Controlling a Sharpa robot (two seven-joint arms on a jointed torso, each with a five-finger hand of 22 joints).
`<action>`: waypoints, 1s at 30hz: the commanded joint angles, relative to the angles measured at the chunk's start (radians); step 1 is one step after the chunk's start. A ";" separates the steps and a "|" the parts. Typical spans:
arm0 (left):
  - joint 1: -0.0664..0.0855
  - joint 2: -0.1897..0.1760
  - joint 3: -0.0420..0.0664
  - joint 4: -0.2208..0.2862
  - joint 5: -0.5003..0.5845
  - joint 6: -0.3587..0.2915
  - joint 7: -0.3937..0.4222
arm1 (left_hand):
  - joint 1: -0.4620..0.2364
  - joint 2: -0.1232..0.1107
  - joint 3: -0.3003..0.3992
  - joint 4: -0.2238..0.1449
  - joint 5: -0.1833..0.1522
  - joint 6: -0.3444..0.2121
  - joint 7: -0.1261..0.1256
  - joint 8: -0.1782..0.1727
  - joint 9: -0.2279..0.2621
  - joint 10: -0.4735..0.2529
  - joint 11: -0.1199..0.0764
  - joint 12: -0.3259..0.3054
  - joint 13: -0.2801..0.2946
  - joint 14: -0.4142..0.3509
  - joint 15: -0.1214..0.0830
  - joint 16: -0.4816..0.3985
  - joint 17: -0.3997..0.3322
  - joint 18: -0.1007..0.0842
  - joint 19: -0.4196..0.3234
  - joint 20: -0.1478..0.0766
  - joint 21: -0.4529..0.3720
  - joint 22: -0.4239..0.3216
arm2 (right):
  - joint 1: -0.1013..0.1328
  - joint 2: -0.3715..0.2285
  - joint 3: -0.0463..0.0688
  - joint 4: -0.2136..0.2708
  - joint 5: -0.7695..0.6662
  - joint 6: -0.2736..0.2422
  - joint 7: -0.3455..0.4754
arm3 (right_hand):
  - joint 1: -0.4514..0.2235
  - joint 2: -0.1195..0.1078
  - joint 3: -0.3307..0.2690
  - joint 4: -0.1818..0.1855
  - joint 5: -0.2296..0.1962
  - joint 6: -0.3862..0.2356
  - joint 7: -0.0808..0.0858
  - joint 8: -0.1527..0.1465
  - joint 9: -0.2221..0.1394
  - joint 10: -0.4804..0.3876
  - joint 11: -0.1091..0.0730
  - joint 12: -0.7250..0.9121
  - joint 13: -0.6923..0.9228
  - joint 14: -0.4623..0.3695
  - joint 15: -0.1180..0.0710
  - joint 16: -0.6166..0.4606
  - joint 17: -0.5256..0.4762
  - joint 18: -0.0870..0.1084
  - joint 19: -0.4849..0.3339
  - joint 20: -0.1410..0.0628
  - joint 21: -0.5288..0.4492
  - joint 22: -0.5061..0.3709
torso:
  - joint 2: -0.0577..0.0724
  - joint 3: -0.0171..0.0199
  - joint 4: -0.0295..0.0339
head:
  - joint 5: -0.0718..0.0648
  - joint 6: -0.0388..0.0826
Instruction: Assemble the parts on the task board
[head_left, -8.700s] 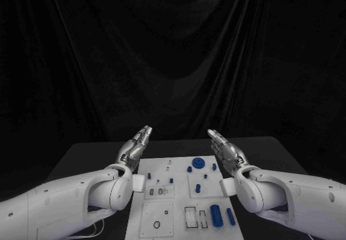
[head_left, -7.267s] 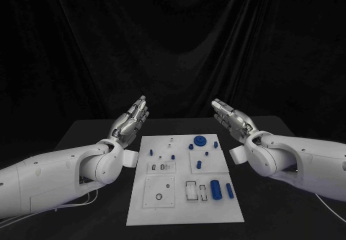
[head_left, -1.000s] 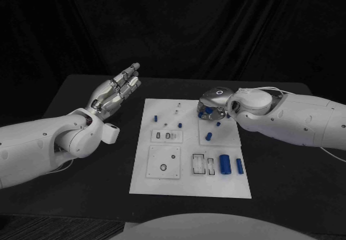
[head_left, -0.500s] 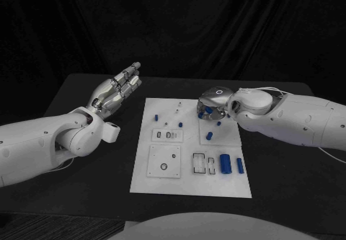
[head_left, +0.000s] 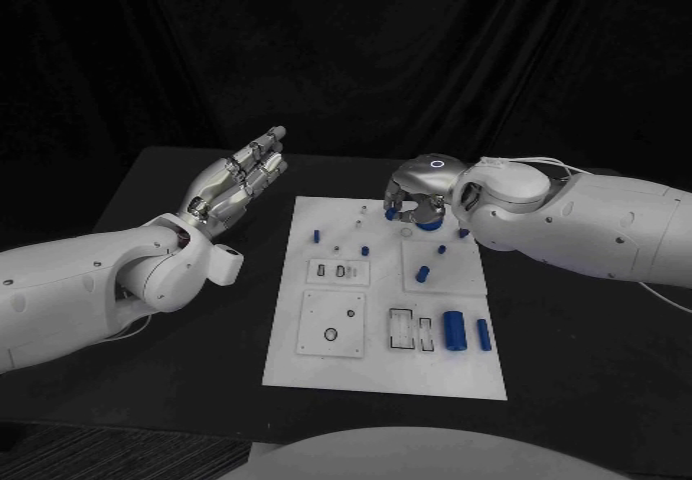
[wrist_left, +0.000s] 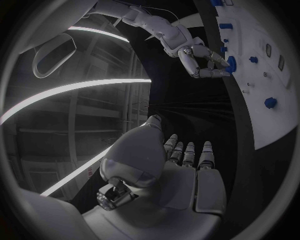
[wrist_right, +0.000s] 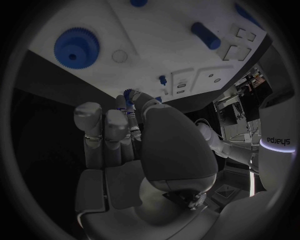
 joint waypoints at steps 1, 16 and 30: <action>0.002 0.004 0.001 0.000 -0.002 0.014 0.027 | 0.010 0.000 0.005 -0.001 0.006 0.001 0.005 0.006 0.001 0.000 0.007 -0.007 -0.002 0.000 0.008 -0.004 -0.001 0.018 0.001 0.009 -0.003 -0.001 | 0.005 0.026 0.001 -0.031 0.065 -0.018 -0.032 | -0.012 0.006 -0.011 0.003 -0.001 0.027 -0.004 0.014 0.051 0.005 0.000 -0.004 -0.002 0.005 0.005 0.010 0.008 -0.020 0.009 0.001 0.008 0.008 | 0.005 0.0008 0.0061 | 0.000 0.009; 0.002 0.012 0.001 -0.003 -0.002 0.019 0.024 | 0.011 -0.001 0.005 -0.002 0.008 0.000 0.006 0.006 0.001 0.000 0.007 -0.007 -0.002 0.000 0.009 -0.004 -0.001 0.018 0.001 0.010 -0.003 -0.001 | -0.004 0.133 0.004 -0.157 0.077 -0.022 -0.059 | -0.022 0.004 -0.015 0.010 -0.008 0.019 0.000 0.005 0.053 0.002 0.004 -0.013 -0.004 0.010 0.009 0.031 0.031 -0.022 0.015 0.005 0.024 0.028 | 0.017 0.0015 0.0147 | 0.005 0.012; 0.002 0.020 0.001 -0.007 -0.002 0.025 0.019 | 0.014 0.000 0.007 -0.002 0.011 0.001 0.006 0.006 0.001 0.000 0.006 -0.007 -0.002 0.000 0.011 -0.004 -0.001 0.018 0.001 0.011 -0.003 -0.001 | -0.009 0.161 0.005 -0.194 0.078 -0.009 -0.093 | -0.025 0.004 -0.012 0.013 -0.010 0.000 0.005 -0.011 0.054 -0.023 0.011 -0.018 -0.006 0.005 0.015 0.033 0.031 -0.021 0.009 0.011 0.025 0.034 | 0.016 0.0006 0.0134 | -0.001 0.013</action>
